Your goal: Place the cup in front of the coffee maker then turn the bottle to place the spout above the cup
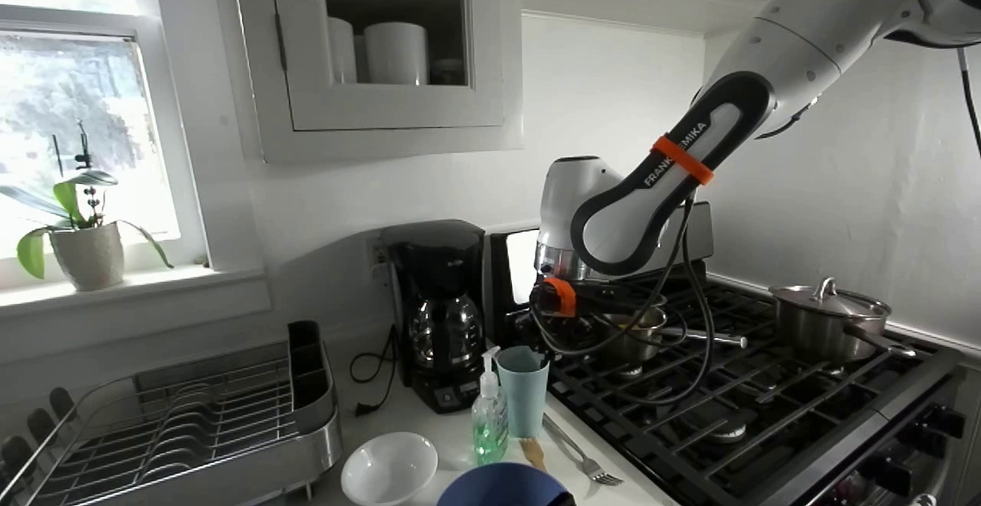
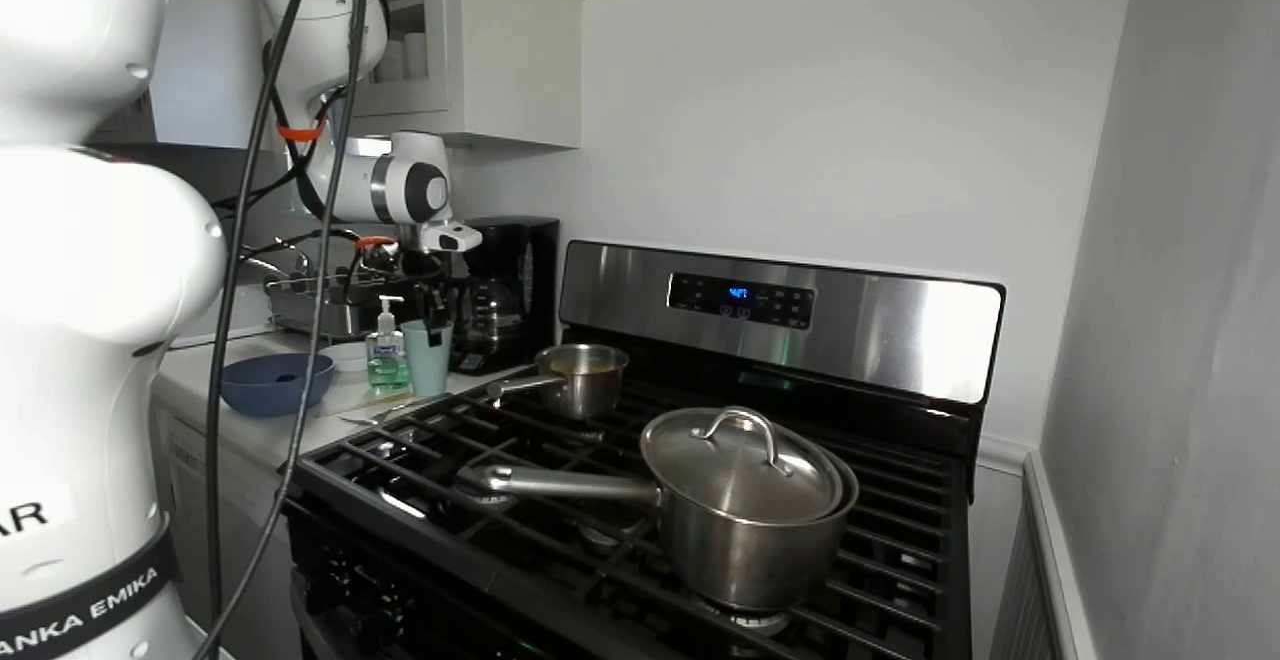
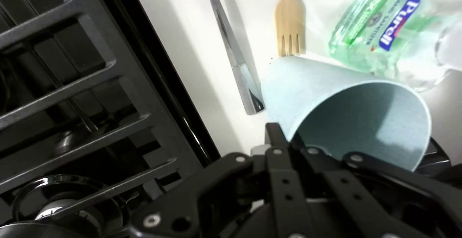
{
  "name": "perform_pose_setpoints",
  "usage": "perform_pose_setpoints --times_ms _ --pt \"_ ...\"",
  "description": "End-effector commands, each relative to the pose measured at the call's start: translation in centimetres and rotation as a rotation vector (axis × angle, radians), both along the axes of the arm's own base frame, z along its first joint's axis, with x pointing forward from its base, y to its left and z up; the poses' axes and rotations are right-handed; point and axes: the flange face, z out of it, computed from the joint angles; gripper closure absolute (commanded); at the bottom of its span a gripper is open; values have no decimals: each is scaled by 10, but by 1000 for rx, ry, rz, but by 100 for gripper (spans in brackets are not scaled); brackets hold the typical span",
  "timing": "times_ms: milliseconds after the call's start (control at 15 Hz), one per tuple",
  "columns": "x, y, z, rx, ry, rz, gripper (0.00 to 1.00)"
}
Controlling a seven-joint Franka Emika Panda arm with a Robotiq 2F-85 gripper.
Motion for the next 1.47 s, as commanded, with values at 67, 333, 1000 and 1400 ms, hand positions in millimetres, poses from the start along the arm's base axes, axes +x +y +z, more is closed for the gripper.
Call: perform_pose_setpoints --times_ms 67,333,1000,1400 --pt "-1 5 1 30 12 30 99" --pt "2 4 2 32 -7 31 99" --pt "6 4 0 52 -18 32 99" --pt "5 7 0 64 -11 65 99"
